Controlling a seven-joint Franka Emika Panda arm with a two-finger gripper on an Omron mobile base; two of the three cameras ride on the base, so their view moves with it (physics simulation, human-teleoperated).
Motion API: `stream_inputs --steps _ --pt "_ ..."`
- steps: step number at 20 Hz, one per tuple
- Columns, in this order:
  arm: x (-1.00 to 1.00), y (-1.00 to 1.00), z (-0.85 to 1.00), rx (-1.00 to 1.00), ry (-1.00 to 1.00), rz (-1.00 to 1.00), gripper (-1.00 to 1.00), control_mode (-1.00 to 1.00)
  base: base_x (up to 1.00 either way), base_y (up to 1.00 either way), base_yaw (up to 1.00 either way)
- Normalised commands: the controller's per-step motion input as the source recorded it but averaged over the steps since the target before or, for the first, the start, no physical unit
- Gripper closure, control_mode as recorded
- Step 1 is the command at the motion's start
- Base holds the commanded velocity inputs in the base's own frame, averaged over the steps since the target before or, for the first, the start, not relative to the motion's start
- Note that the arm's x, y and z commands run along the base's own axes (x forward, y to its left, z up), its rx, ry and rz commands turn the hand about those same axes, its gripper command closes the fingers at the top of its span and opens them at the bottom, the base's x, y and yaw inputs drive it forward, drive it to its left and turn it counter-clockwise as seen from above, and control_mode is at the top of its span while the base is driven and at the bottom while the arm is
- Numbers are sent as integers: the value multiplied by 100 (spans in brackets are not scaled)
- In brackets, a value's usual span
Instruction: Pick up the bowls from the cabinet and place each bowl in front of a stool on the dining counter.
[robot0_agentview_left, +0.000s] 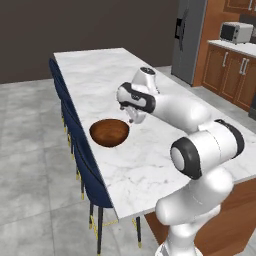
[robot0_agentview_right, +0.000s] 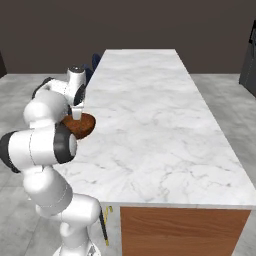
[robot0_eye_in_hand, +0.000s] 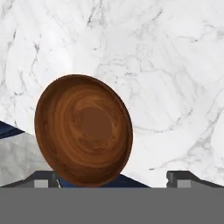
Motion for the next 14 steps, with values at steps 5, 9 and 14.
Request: stream_inputs --steps 5,9,14 --pt "-100 -65 55 -5 -7 10 -100 -100 0 0 0" --pt "-100 -76 31 -3 -8 15 -100 -100 0 0 0" --pt "-100 -56 17 -6 -8 15 -100 -100 0 0 0"
